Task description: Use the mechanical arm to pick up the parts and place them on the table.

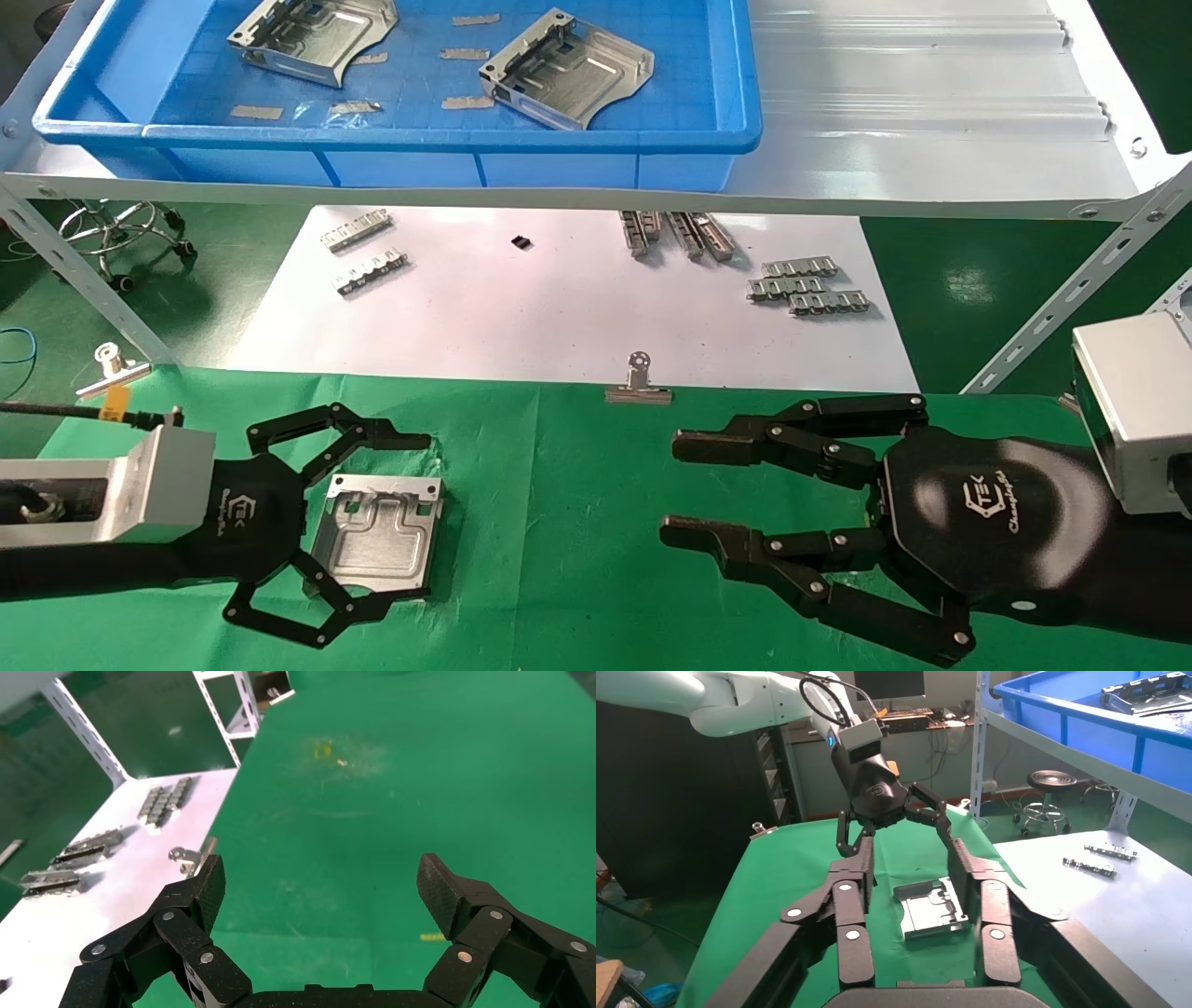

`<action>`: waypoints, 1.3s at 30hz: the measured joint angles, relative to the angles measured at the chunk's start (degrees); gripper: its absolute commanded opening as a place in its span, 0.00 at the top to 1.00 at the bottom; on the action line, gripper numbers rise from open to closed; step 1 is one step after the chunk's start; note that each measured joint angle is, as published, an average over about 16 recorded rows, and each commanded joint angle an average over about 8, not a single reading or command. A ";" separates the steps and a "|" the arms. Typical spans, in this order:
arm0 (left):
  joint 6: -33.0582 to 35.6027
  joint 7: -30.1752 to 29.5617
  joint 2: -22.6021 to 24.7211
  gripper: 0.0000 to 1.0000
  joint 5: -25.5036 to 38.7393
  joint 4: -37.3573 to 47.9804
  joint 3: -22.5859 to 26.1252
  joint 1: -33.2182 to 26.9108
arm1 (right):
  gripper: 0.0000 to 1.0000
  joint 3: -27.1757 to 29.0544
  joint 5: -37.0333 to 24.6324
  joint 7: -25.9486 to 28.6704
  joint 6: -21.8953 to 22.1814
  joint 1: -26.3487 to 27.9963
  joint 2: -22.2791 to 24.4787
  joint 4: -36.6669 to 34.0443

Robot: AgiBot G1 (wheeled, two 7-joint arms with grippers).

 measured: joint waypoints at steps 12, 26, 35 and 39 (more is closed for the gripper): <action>-1.21 -9.12 -1.46 0.00 -4.03 -7.46 -4.91 4.29 | 0.00 0.00 0.00 0.00 0.00 0.00 0.00 0.00; -2.63 -19.76 -3.16 0.00 -8.73 -16.14 -10.64 9.28 | 0.00 -0.01 0.00 0.00 0.00 0.00 0.00 0.00; -3.45 -26.00 -4.17 0.00 -11.54 -21.32 -14.04 12.26 | 0.00 -0.01 0.01 0.00 0.00 0.00 0.00 0.00; -3.71 -27.80 -4.50 0.00 -12.45 -22.93 -15.11 13.20 | 0.00 0.00 0.01 0.00 0.01 0.00 0.01 -0.01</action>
